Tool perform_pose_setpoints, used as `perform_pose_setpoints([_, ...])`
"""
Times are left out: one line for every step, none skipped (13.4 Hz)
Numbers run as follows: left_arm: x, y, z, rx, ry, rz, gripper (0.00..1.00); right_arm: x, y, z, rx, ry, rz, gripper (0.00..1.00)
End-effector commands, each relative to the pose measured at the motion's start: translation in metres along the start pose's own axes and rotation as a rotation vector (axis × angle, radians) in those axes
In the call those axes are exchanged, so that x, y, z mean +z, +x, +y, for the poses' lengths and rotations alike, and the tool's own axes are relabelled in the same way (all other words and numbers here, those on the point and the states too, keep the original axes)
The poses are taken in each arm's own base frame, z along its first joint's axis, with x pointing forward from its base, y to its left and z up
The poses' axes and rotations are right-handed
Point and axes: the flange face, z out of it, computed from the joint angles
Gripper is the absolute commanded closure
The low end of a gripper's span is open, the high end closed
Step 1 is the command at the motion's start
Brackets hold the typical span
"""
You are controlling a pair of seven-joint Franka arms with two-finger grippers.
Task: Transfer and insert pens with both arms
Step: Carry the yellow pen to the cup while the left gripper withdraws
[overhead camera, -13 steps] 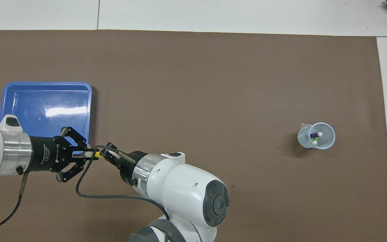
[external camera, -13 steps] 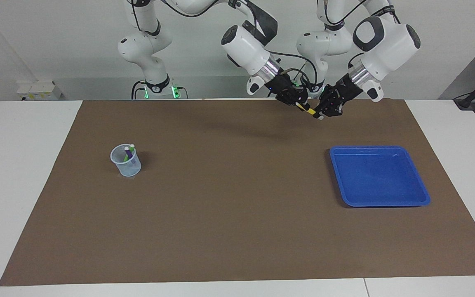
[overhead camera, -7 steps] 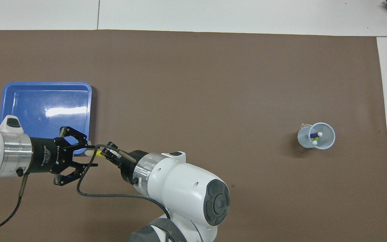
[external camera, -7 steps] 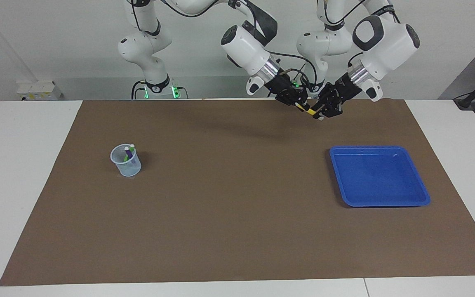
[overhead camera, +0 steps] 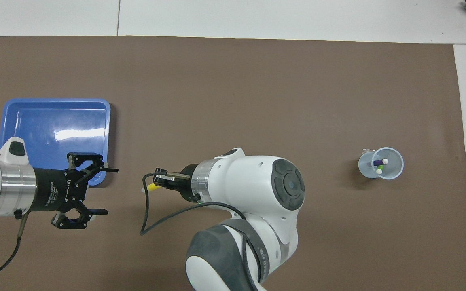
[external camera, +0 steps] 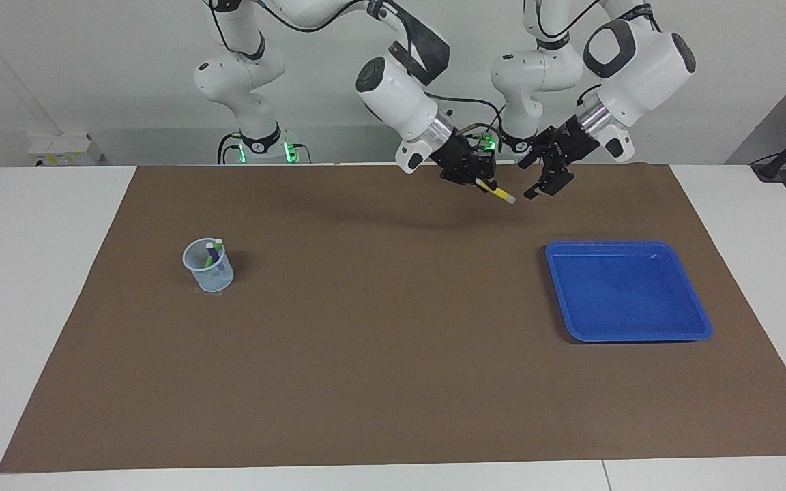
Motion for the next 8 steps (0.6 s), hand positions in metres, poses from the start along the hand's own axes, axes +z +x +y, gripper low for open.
perform_pose_setpoints([-0.01, 0.012, -0.016, 0.179, 0.035, 0.038, 0.0, -0.021, -0.005, 0.009, -0.186, -0.153, -0.03, 1.0])
perform_pose_setpoints([-0.009, 0.015, -0.02, 0.266, 0.08, 0.069, 0.0, -0.032, -0.005, 0.017, -0.263, -0.211, -0.061, 1.0])
perform_pose_setpoints([-0.01, 0.018, -0.023, 0.37, 0.117, 0.081, 0.0, -0.043, 0.0, 0.028, -0.331, -0.266, -0.096, 1.0])
perform_pose_setpoints([-0.014, 0.025, -0.025, 0.456, 0.14, 0.096, 0.0, -0.061, 0.006, 0.039, -0.396, -0.313, -0.123, 1.0])
perform_pose_setpoints([-0.021, 0.035, -0.029, 0.516, 0.171, 0.126, 0.0, -0.076, 0.013, 0.054, -0.468, -0.361, -0.164, 1.0])
perform_pose_setpoints([-0.025, 0.039, -0.03, 0.593, 0.201, 0.136, 0.0, -0.094, 0.025, 0.073, -0.548, -0.41, -0.202, 1.0])
perform_pose_setpoints([-0.035, 0.046, -0.031, 0.645, 0.221, 0.15, 0.0, -0.11, 0.036, 0.091, -0.627, -0.449, -0.245, 1.0])
perform_pose_setpoints([-0.044, 0.053, -0.032, 0.7, 0.249, 0.181, 0.0, -0.123, 0.047, 0.107, -0.69, -0.49, -0.279, 1.0])
